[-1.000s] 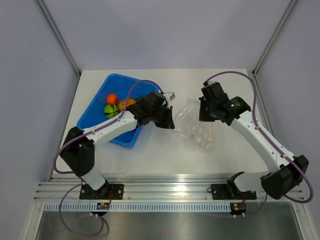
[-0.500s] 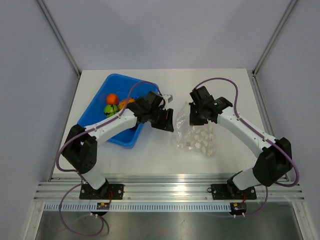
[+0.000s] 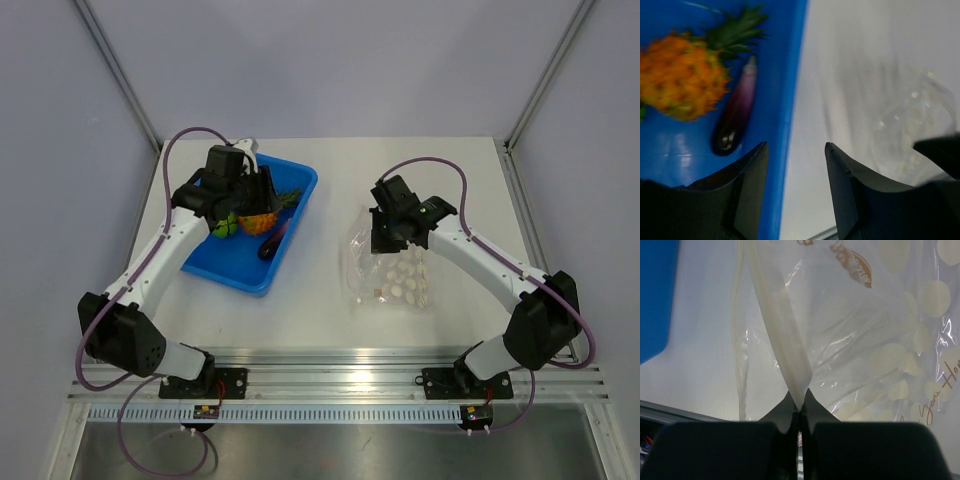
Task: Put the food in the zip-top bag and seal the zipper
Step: Pick up the fake fruit from the bin.
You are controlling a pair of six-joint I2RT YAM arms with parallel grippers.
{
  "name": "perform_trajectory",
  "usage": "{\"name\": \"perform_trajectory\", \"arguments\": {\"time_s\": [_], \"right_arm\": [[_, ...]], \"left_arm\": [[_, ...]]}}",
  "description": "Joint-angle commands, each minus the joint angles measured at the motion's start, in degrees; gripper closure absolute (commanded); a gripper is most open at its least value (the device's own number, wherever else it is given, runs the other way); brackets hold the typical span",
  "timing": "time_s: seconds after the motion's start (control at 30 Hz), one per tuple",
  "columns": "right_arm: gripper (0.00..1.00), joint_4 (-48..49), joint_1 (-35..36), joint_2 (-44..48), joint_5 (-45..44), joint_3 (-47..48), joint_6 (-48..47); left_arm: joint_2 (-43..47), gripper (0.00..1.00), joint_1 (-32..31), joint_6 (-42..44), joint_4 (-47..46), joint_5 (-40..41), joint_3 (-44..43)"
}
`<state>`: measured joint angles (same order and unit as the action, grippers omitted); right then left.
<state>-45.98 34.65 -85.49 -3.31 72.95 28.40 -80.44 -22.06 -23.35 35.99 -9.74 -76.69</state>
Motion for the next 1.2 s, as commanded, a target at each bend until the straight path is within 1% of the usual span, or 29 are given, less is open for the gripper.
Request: {"name": "perform_trajectory", "arguments": {"time_s": [0.0,0.03,0.07,0.13,0.17,0.2,0.23,0.27,0.3,0.33,0.4,0.5,0.53,0.67,0.77,0.9,0.93,1.1,1.17], "right_arm": [[1.0,1.94,1.03,0.42,1.11,2.29,0.86],[1.0,1.94,1.03,0.42,1.2,2.37,0.78],[1.0,1.86,1.12,0.42,1.2,2.46,0.69],[1.0,1.77,1.2,0.42,1.2,2.46,0.69],[1.0,1.77,1.21,0.59,1.2,2.46,0.86],[1.0,1.94,1.21,0.77,1.29,2.46,0.78],[1.0,1.94,1.29,0.68,1.38,2.46,0.95],[1.0,2.12,1.29,0.77,1.46,2.46,0.95],[1.0,2.12,1.38,0.68,1.64,2.46,0.95],[1.0,2.21,1.38,0.68,1.73,2.46,1.04],[1.0,2.38,1.38,0.5,1.9,2.46,0.95],[1.0,2.3,1.38,0.15,1.91,2.64,0.86],[1.0,2.29,1.47,0.06,1.91,2.73,0.86],[1.0,2.21,1.38,0.33,1.91,2.64,0.86],[1.0,2.12,1.47,0.5,1.99,2.29,1.04],[1.0,2.12,1.38,0.5,2.17,2.29,0.95],[1.0,2.03,1.47,0.42,2.26,2.37,1.13],[1.0,1.94,1.73,0.42,2.26,2.46,1.13],[1.0,1.77,1.91,0.42,2.17,2.55,1.48]], "left_arm": [[-1.73,0.47,4.21,0.94,5.58,11.39,-1.71],[-2.6,0.47,4.57,1.64,5.93,15.76,-1.89],[-3.13,0.45,4.75,2.25,6.11,18.5,-1.8],[-4.01,0.44,5.71,3.49,6.38,22.03,-1.01],[-5.24,0.44,5.89,4.1,6.55,26.04,-0.75],[-5.68,0.44,6.07,4.63,6.12,27.91,0.04],[-6.3,0.43,6.07,5.33,5.42,31.41,0.57],[-7.17,0.41,6.07,6.82,5.15,32.66,1.01],[-7.88,0.36,6.16,7.53,4.28,33.89,1.19],[-8.32,0.35,6.16,8.66,3.74,34.69,1.27],[-9.55,0.34,6.16,11.65,1.82,35.05,1.45],[-10.78,0.38,6.16,15.17,-0.82,34.26,1.89],[-10.96,0.46,6.16,15.96,-1.61,33.74,2.41],[-12.45,0.54,6.16,21.05,-2.77,31.63,3.38],[-12.63,0.55,6.16,22.91,-3.02,31.18,5.22],[-10.61,0.53,6.16,24.76,-6.88,30.04,8.65],[-10.44,0.53,6.16,25.11,-7.59,30.82,9.09],[-11.31,0.6,6.16,26.17,-11.72,33.38,9.98],[-11.93,0.61,6.16,26.61,-12.6,33.82,9.8]]}}
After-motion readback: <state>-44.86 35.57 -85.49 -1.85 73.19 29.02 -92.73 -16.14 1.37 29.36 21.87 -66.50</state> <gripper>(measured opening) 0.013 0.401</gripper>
